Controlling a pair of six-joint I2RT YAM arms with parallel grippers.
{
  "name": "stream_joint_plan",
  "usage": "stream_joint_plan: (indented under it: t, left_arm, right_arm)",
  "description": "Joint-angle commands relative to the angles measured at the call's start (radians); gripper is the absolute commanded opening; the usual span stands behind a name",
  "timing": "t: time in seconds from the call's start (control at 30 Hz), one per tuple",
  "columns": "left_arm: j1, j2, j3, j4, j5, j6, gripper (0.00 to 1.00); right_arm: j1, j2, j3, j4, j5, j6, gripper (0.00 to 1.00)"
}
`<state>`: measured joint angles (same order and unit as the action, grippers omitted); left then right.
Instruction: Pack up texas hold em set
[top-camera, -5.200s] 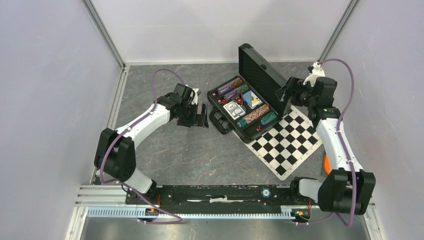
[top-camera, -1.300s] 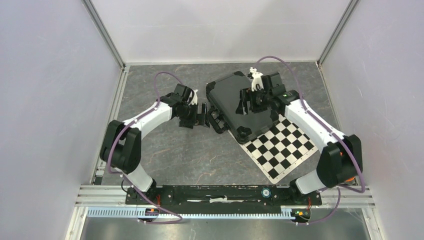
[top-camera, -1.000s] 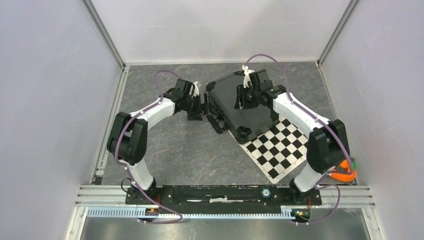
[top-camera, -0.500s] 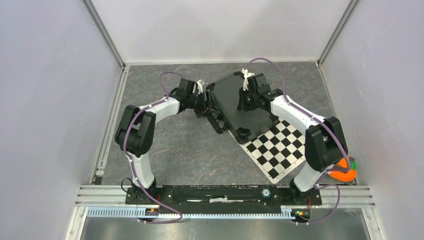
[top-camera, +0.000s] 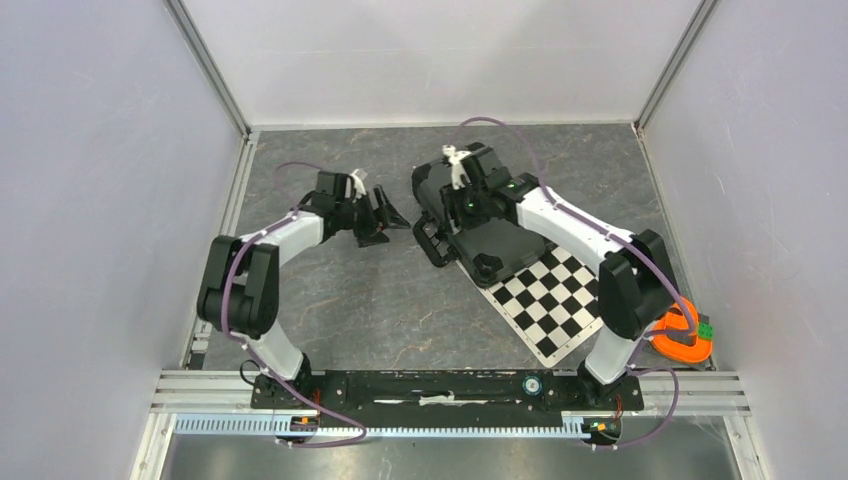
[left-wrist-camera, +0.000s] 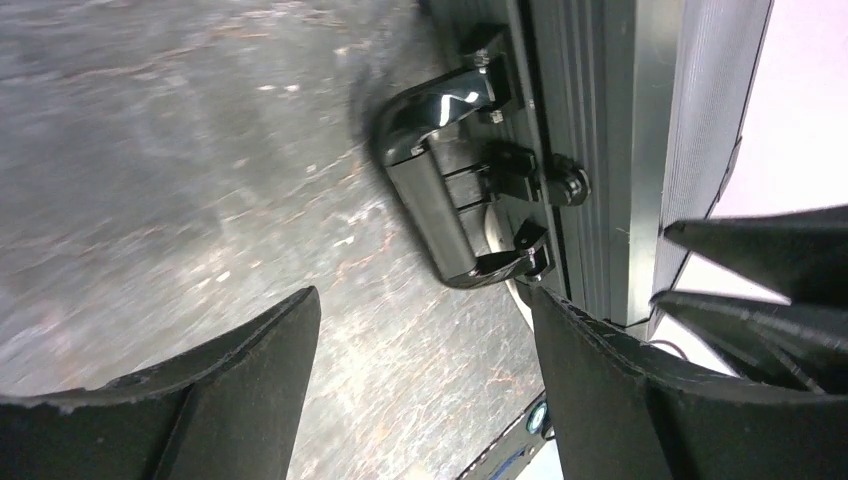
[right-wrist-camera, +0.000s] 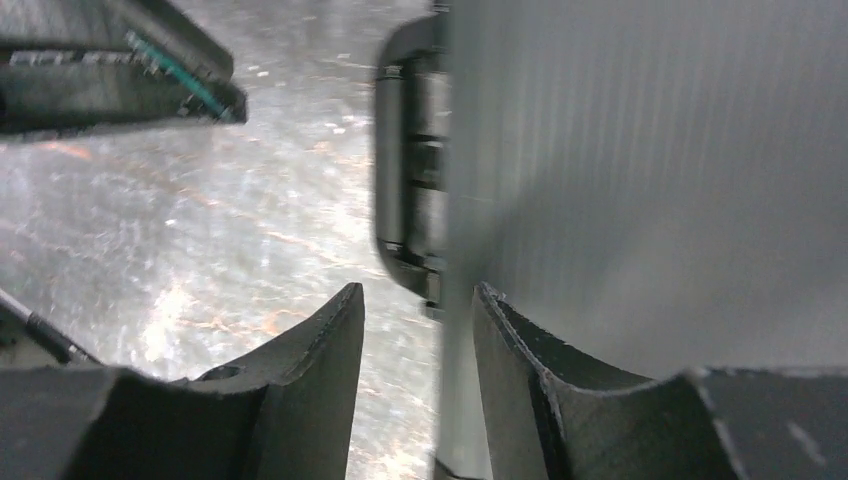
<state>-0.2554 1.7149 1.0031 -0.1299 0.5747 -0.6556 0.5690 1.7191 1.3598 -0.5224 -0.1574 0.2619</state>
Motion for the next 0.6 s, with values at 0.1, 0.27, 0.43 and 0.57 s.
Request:
stream_joint_plan:
  t: [0.1,0.27,0.43,0.57]
  left_arm:
    - [0.146,-0.180,-0.123,-0.042,-0.029,0.000,0.85]
    - [0.212,-0.254,-0.169,-0.095,-0.034,0.042,0.86]
    - [0.225,-0.309,-0.171,-0.169,-0.054,0.108,0.88]
    - [0.228,-0.325,-0.189,-0.172,-0.053,0.118,0.89]
  right_arm:
    - [0.152,0.136,0.158,-0.070,0.015,0.024,0.55]
    - [0.213,0.278,0.314,-0.126,0.090,0.044,0.74]
    - [0.234,0.367,0.399,-0.140,0.250,0.093,0.82]
    - [0.233,0.411,0.399,-0.097,0.288,0.135,0.82]
